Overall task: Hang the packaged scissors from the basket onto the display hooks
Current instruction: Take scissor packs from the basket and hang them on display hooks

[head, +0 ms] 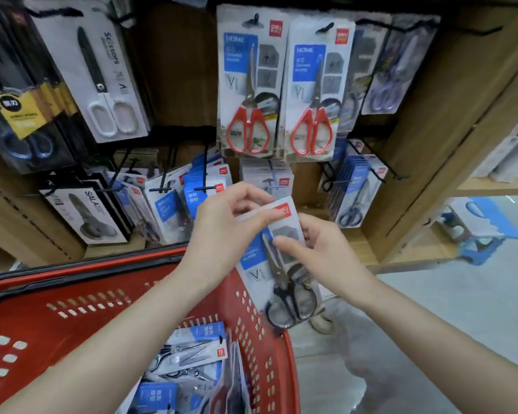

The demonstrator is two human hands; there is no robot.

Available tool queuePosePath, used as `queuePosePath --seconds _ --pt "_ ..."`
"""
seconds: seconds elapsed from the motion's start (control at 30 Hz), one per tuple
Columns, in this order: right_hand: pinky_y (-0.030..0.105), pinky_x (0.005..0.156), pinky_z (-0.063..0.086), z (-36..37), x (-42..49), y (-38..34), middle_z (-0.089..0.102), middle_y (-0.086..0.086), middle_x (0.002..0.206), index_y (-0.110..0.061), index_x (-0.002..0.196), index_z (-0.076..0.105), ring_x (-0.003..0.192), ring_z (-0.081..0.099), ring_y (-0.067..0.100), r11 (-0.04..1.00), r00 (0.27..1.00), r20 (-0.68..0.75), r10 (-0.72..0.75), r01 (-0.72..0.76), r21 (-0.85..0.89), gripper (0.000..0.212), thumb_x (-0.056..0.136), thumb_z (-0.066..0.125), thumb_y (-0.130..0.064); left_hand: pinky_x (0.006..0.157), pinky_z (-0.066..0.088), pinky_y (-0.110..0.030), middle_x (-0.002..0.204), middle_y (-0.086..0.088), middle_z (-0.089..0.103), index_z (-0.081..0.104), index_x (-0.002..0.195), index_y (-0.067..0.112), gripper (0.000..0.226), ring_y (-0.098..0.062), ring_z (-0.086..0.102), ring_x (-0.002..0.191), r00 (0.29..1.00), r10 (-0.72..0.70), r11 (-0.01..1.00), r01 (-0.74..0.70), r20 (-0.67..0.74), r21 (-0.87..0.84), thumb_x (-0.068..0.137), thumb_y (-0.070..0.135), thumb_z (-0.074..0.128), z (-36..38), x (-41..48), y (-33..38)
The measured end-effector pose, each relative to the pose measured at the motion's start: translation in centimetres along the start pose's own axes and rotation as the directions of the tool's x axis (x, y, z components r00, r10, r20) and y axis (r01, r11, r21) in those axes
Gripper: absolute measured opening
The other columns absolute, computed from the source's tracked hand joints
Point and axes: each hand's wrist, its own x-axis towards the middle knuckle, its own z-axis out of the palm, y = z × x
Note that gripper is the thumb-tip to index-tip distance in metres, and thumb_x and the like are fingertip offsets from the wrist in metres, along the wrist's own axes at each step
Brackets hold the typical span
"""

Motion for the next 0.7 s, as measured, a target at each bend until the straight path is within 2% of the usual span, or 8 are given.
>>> queuePosePath --seconds 0.07,0.13,0.3,0.37,0.47,0.53,0.6,0.7 --pt "0.046 0.086 0.053 -1.4 -0.4 0.4 0.073 -0.002 0.093 -0.019 0.1 0.069 0.089 0.068 0.015 0.996 0.997 -0.043 0.062 -0.06 0.065 0.015 0.088 0.063 -0.012 0.07 0.047 -0.013 0.074 0.006 0.069 0.067 0.082 0.019 0.008 0.0 0.063 0.071 0.998 0.015 0.999 -0.017 0.053 0.035 0.079 0.015 0.073 1.4 0.7 0.3" --pt "0.05 0.089 0.052 -3.1 -0.8 0.8 0.073 0.007 0.102 -0.011 0.108 0.067 0.097 0.068 0.026 0.981 0.988 -0.068 0.138 -0.127 0.147 0.019 0.092 0.058 -0.011 0.068 0.044 -0.011 0.077 0.009 0.068 0.066 0.079 0.025 0.012 0.001 0.062 0.074 0.995 0.036 0.995 -0.045 0.093 0.093 0.082 0.014 0.071 2.5 1.5 0.4" --pt "0.031 0.077 0.057 -6.8 -2.0 1.7 0.071 0.014 0.107 -0.003 0.115 0.061 0.096 0.069 0.026 0.894 0.957 0.011 0.288 -0.274 0.354 0.026 0.097 0.047 -0.015 0.061 0.043 -0.012 0.077 0.013 0.067 0.065 0.076 0.03 0.017 0.002 0.061 0.074 0.982 0.075 0.983 -0.102 0.172 0.155 0.085 0.016 0.068 5.4 2.8 1.1" --pt "0.029 0.077 0.059 -7.8 -2.2 2.1 0.072 0.008 0.106 -0.007 0.118 0.059 0.096 0.069 0.02 0.899 0.96 -0.012 0.28 -0.258 0.354 0.026 0.096 0.048 -0.016 0.065 0.046 -0.017 0.077 0.014 0.066 0.062 0.074 0.033 0.022 -0.001 0.061 0.078 0.976 0.106 0.981 -0.135 0.192 0.143 0.085 0.015 0.067 6.7 3.2 1.6" --pt "0.022 0.076 0.057 -9.4 -2.3 2.8 0.072 -0.001 0.103 -0.017 0.112 0.061 0.094 0.068 0.008 0.952 0.97 -0.157 0.186 -0.138 0.274 0.02 0.095 0.051 -0.015 0.063 0.041 -0.011 0.074 0.019 0.063 0.062 0.077 0.033 0.02 0.005 0.058 0.075 0.951 0.169 0.963 -0.215 0.26 0.16 0.087 0.016 0.065 8.9 3.9 2.2" --pt "0.023 0.076 0.056 -10.6 -2.1 3.8 0.072 -0.003 0.102 -0.022 0.106 0.063 0.093 0.068 0.007 0.968 0.954 -0.257 0.157 -0.097 0.231 0.017 0.095 0.052 -0.015 0.067 0.04 -0.009 0.081 0.019 0.061 0.062 0.087 0.03 0.013 0.007 0.055 0.079 0.923 0.21 0.932 -0.289 0.323 0.22 0.09 0.017 0.06 10.3 4.5 2.4" --pt "0.022 0.074 0.055 -12.2 -1.6 5.8 0.071 -0.004 0.102 -0.024 0.103 0.062 0.092 0.068 0.006 0.969 0.914 -0.356 0.194 -0.123 0.213 0.016 0.096 0.05 -0.017 0.08 0.045 -0.019 0.096 0.015 0.058 0.061 0.103 0.026 0.013 0.001 0.054 0.093 0.891 0.259 0.853 -0.392 0.372 0.344 0.093 0.02 0.055 11.5 5.7 2.0" --pt "0.028 0.079 0.053 -14.6 -0.2 9.5 0.068 -0.002 0.107 -0.019 0.11 0.058 0.096 0.065 0.008 0.948 0.839 -0.443 0.316 -0.268 0.169 0.017 0.098 0.047 -0.022 0.099 0.04 -0.034 0.127 0.005 0.049 0.051 0.129 0.021 0.033 -0.013 0.046 0.119 0.857 0.218 0.686 -0.475 0.468 0.551 0.096 0.025 0.05 12.9 7.7 0.7"
